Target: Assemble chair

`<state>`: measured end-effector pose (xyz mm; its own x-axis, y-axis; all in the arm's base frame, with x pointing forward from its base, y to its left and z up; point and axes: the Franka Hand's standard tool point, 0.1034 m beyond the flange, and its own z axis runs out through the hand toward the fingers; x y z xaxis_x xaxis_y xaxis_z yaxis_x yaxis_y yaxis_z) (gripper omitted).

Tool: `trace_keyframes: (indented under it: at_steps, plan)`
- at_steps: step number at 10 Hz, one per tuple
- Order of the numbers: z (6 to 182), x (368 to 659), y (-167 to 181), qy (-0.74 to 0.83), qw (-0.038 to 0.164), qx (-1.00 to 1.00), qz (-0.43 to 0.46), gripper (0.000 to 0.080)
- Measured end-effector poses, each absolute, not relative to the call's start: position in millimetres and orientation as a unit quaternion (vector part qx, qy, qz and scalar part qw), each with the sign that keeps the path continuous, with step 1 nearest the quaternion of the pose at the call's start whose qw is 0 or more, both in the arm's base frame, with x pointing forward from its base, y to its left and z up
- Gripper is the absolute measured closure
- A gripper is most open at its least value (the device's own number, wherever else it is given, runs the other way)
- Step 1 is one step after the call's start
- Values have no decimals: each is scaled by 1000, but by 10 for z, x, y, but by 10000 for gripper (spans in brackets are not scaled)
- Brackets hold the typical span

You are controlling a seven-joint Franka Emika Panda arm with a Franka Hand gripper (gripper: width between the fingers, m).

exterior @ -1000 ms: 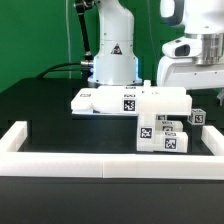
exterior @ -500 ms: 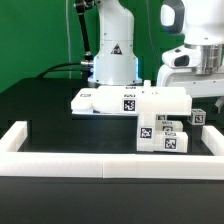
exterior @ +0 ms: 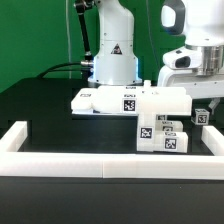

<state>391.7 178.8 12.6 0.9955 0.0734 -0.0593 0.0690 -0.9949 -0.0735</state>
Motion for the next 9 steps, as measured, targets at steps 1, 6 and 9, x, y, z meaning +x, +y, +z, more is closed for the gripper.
trace_keyframes:
  at_steps: [1,6,9]
  plan:
    - [126,3917,1788,-36,36,-998,31,512]
    - [223,3937,1753,-39,33,-998,34,512]
    - [541,4005,1673,-46,30,-998,30,512]
